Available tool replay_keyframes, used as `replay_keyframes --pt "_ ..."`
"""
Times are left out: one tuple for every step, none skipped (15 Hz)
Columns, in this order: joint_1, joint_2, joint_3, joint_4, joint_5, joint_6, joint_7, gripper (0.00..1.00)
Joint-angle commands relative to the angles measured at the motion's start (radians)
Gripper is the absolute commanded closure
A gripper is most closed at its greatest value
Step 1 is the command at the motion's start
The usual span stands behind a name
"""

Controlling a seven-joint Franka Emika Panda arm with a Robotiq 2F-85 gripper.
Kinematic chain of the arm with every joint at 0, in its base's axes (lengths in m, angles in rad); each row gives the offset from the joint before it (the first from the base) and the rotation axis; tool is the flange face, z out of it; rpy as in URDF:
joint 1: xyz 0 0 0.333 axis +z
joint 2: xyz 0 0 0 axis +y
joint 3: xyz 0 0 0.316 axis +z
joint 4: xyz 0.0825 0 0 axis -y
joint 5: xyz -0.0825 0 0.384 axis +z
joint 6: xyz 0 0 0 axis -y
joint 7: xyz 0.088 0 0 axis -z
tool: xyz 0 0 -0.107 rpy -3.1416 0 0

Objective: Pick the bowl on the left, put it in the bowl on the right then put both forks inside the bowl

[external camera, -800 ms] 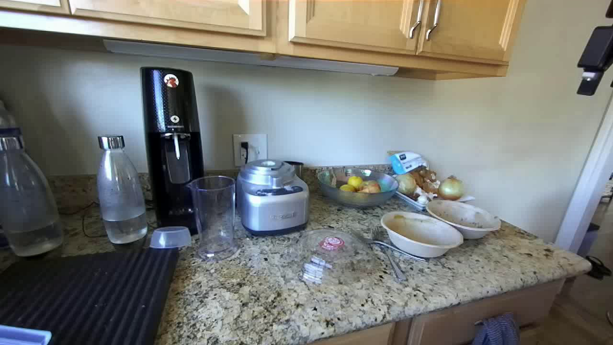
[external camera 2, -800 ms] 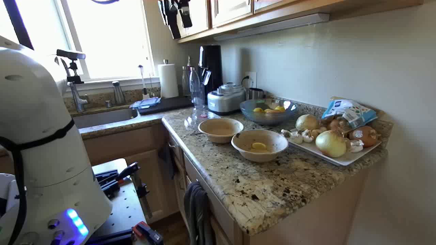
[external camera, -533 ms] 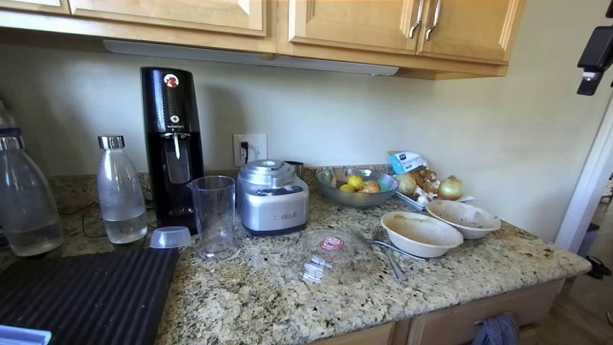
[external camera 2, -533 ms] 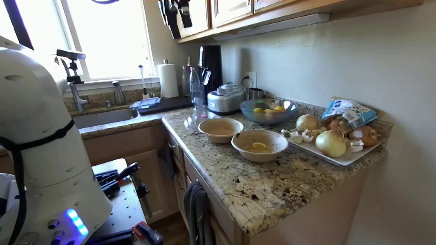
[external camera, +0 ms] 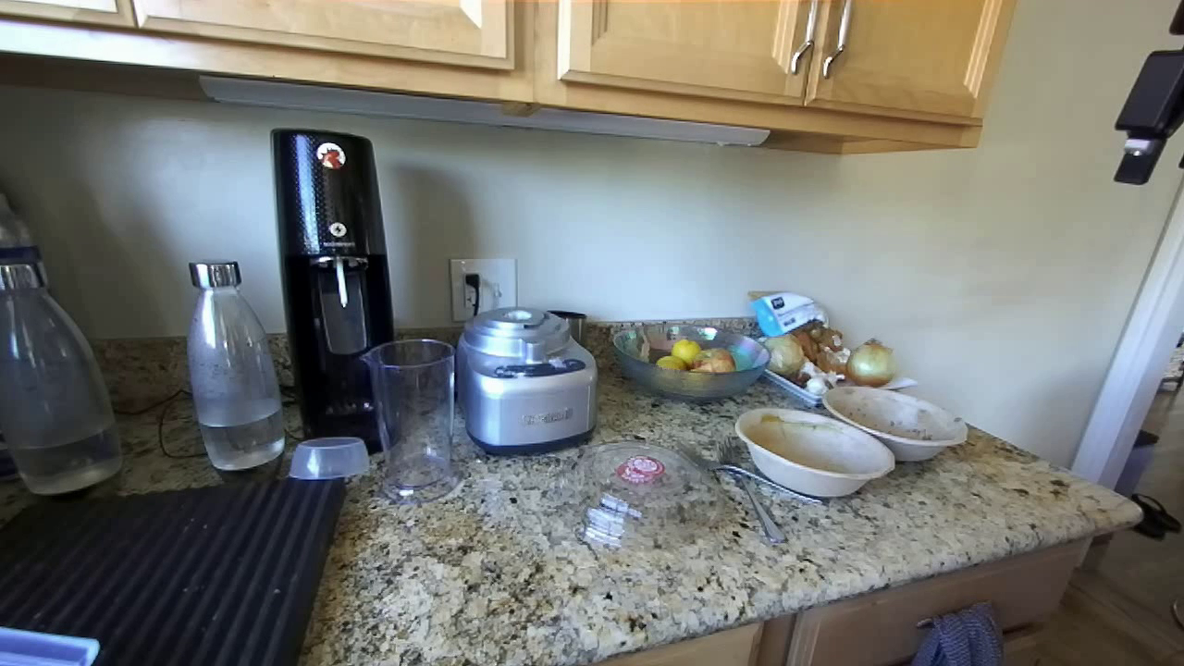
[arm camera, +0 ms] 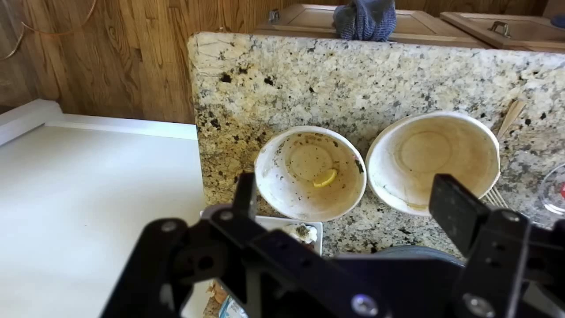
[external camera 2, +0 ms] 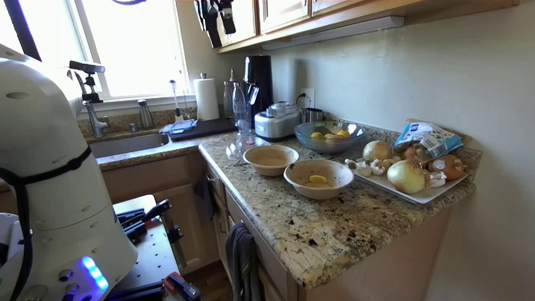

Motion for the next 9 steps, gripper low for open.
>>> replay_keyframes --pt "0.013 0.002 -0.008 0.002 -0.007 -0.003 0.008 0.0" --pt "0.013 0.002 -0.008 0.002 -0.007 -0.003 0.008 0.0" --pt "0.013 0.002 -0.008 0.002 -0.007 -0.002 0.008 0.0" --pt "0.013 0.002 -0.008 0.002 -0.007 -0.002 0.008 0.0" --pt "0.013 0.002 -0.008 0.002 -0.007 -0.003 0.008 0.0" --pt "0.013 0.002 -0.008 0.002 -0.007 -0.002 0.008 0.0" --pt "0.015 0.004 -0.003 -0.002 -0.005 0.005 0.013 0.0" --pt "0.02 0.01 0.008 -0.011 -0.001 0.023 0.022 0.0" --pt "0.023 0.019 0.021 -0.019 -0.004 0.042 0.03 0.0"
